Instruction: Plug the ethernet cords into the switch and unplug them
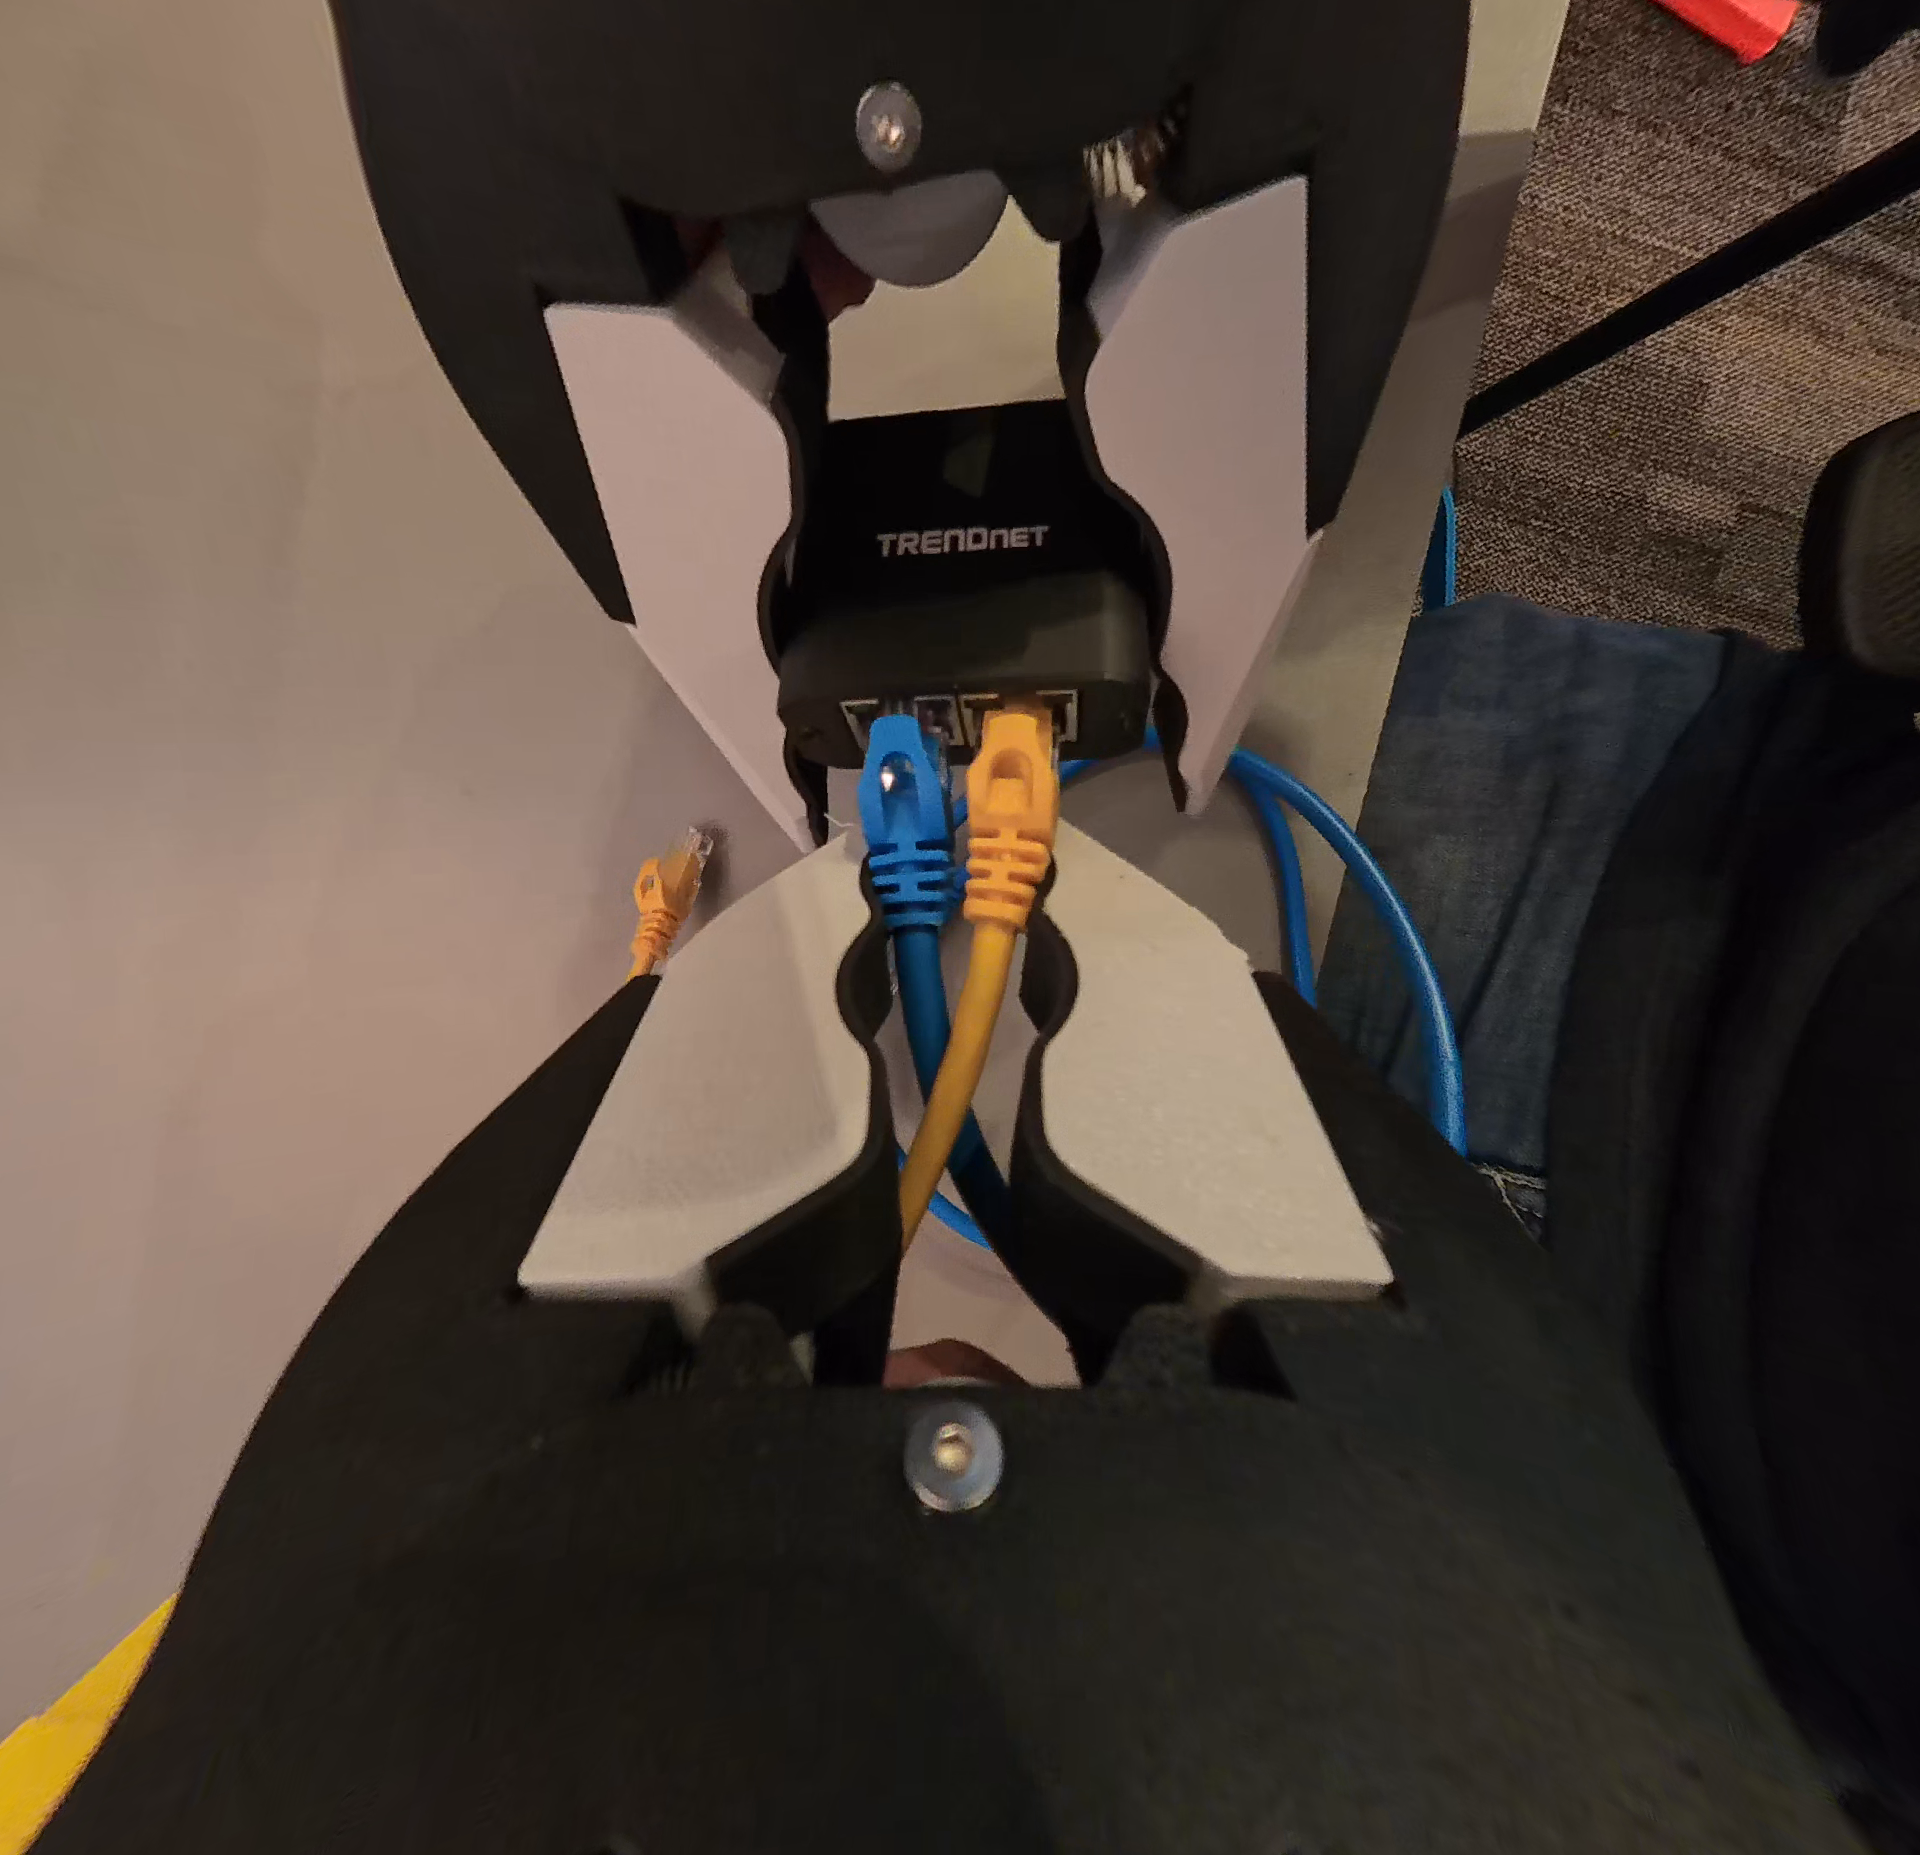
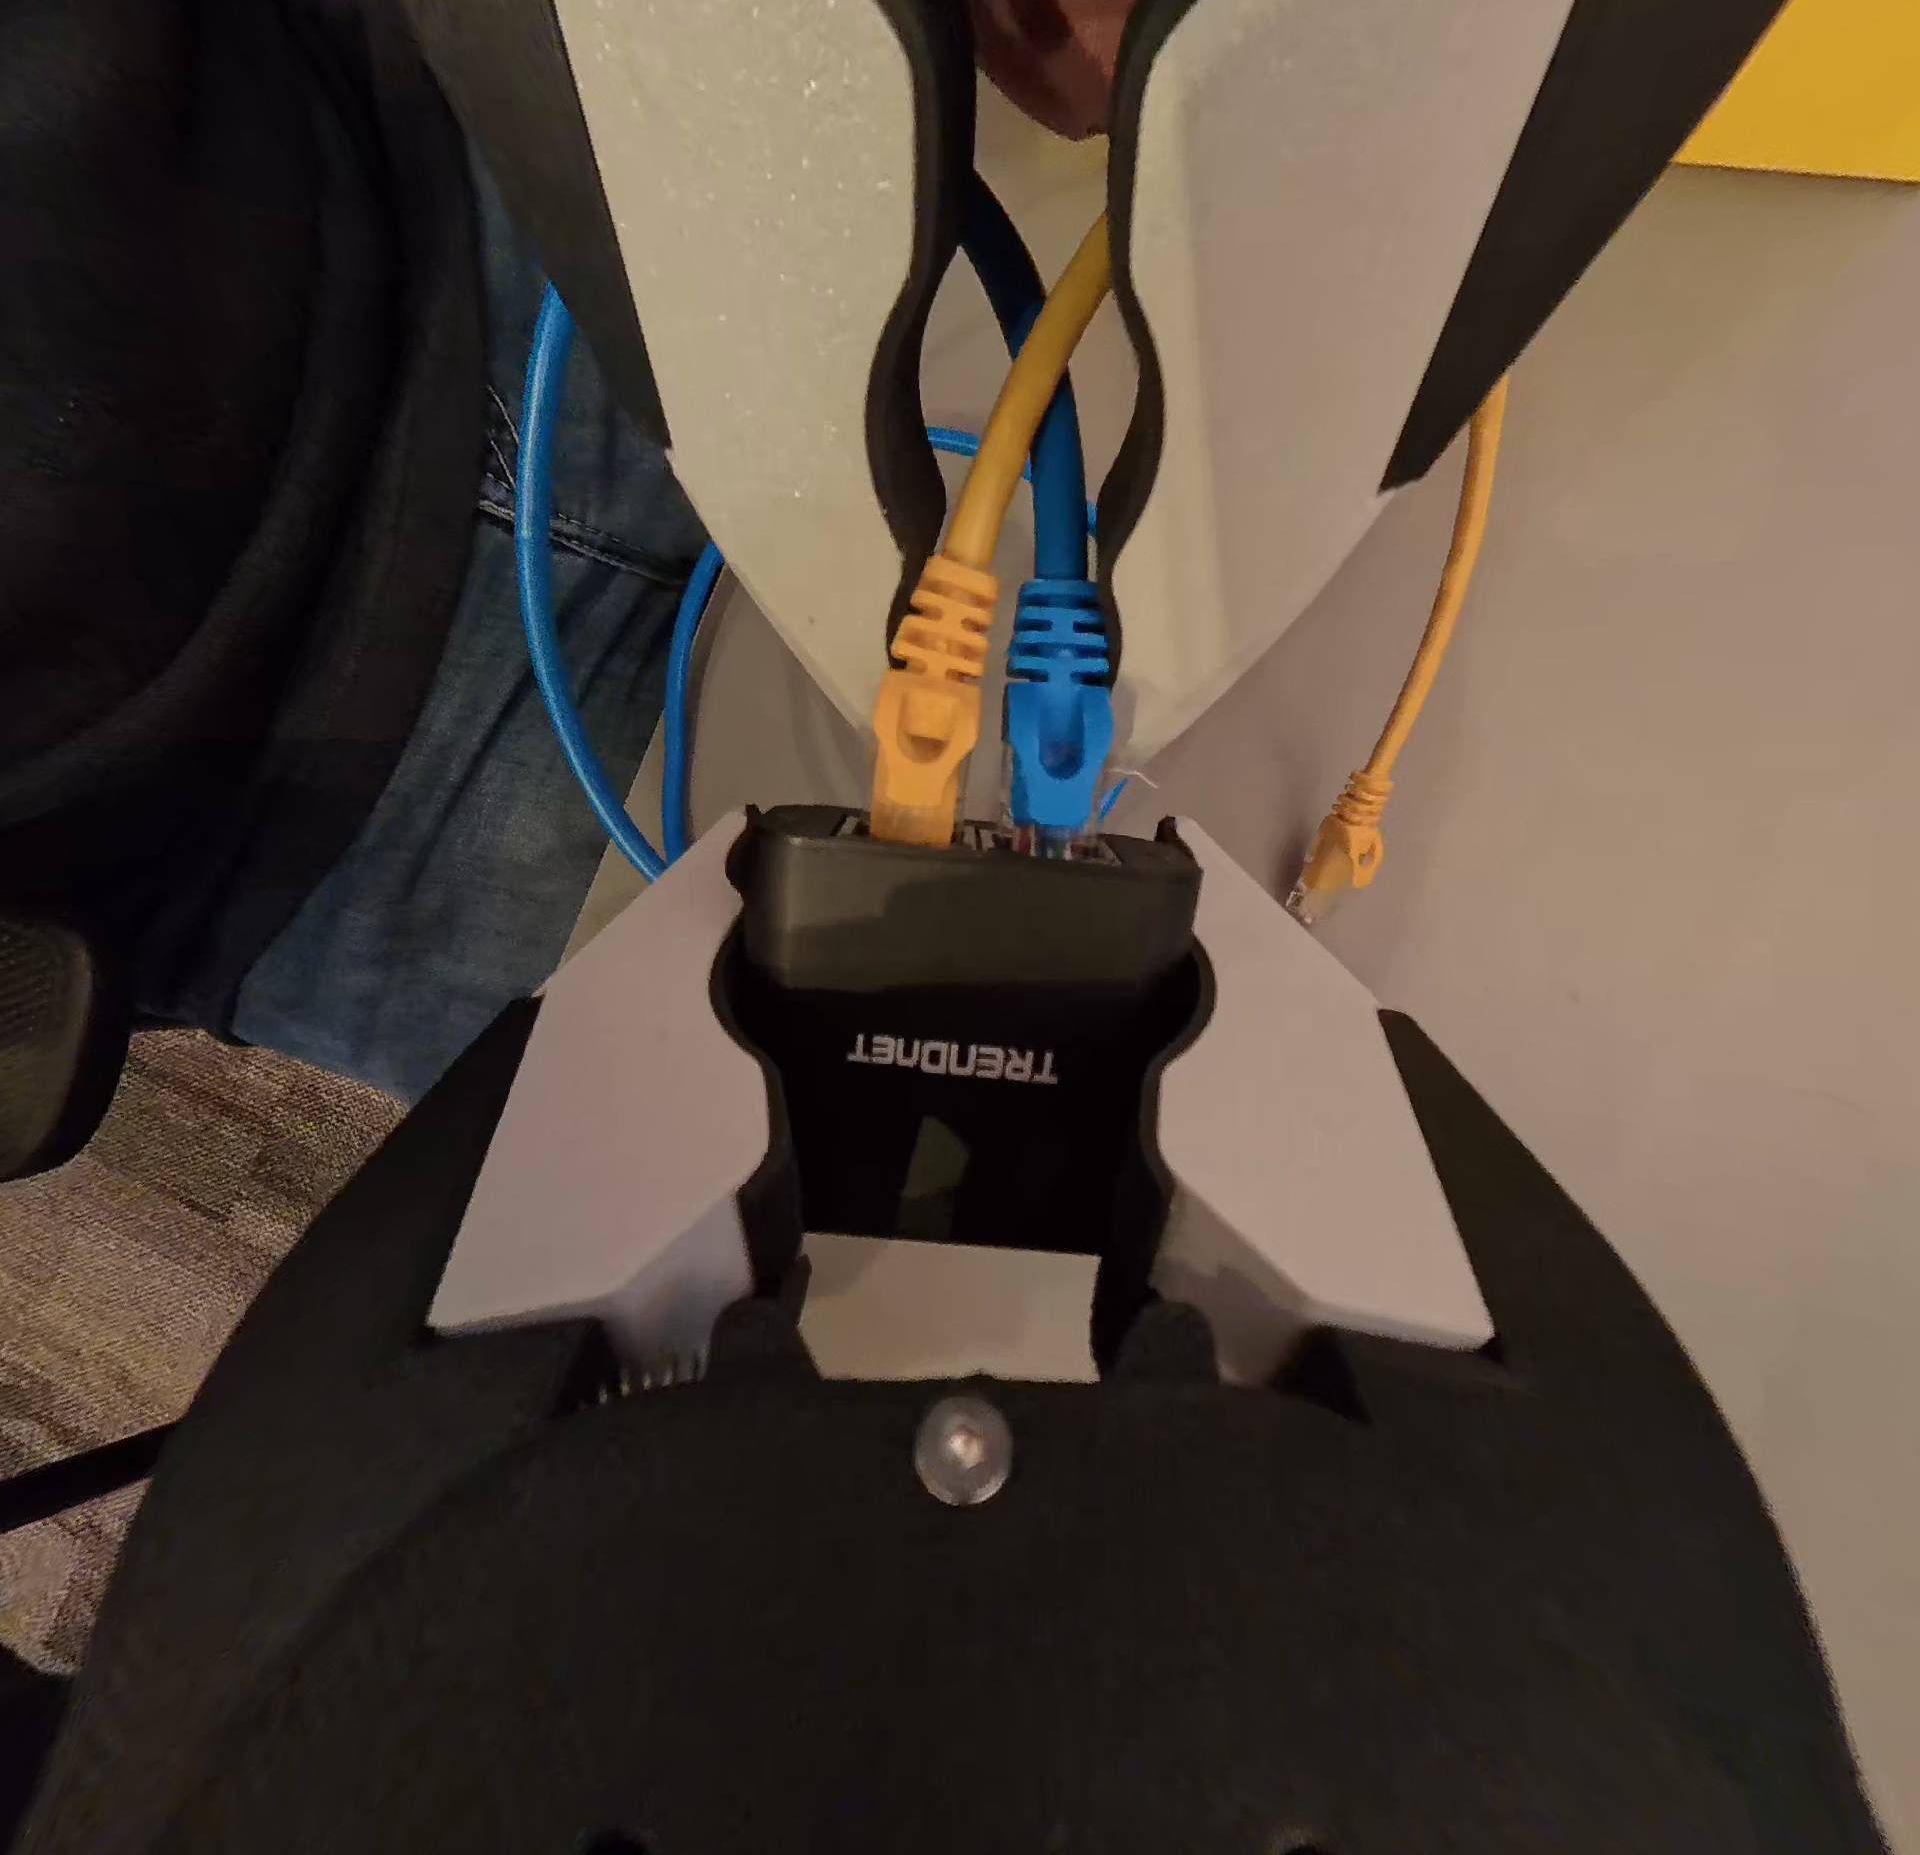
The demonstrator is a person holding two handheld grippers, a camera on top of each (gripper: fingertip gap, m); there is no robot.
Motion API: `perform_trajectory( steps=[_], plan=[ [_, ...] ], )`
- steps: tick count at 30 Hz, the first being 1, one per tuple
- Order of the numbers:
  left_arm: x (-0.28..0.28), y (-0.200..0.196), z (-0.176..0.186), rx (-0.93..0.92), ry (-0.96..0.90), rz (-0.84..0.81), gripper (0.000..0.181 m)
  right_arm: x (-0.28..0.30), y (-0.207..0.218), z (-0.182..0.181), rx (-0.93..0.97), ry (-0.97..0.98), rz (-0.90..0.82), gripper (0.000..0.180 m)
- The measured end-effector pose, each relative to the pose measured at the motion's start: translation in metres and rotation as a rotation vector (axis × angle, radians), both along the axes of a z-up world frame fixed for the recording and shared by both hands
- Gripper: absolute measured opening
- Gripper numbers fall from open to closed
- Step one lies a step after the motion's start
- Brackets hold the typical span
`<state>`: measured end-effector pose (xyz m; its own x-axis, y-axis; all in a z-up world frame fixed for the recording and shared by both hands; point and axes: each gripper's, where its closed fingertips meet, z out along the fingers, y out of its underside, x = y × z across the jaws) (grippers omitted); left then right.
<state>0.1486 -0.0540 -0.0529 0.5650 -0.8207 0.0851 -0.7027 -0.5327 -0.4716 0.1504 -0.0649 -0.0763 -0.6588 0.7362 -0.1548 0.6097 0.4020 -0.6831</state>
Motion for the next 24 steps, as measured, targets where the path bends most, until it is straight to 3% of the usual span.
perform_trajectory(
  steps=[6, 9, 13, 19, 24],
  plan=[
    [0.000, 0.000, 0.001, 0.017, -0.018, 0.003, 0.026, 0.000, 0.001, -0.001, -0.008, 0.007, -0.004, 0.073],
    [-0.002, 0.000, 0.007, 0.058, -0.022, 0.005, 0.052, 0.002, 0.008, -0.003, -0.018, 0.004, -0.026, 0.072],
    [-0.009, 0.003, 0.014, 0.229, 0.061, -0.007, 0.067, 0.004, 0.012, -0.003, -0.056, 0.003, -0.043, 0.072],
    [-0.007, 0.007, 0.049, 0.632, 0.238, -0.076, 0.058, 0.008, 0.010, 0.000, -0.103, -0.017, -0.024, 0.072],
    [-0.009, 0.010, 0.039, 0.731, 0.501, -0.126, 0.050, 0.008, 0.012, 0.003, -0.107, -0.059, -0.022, 0.073]
  ],
)
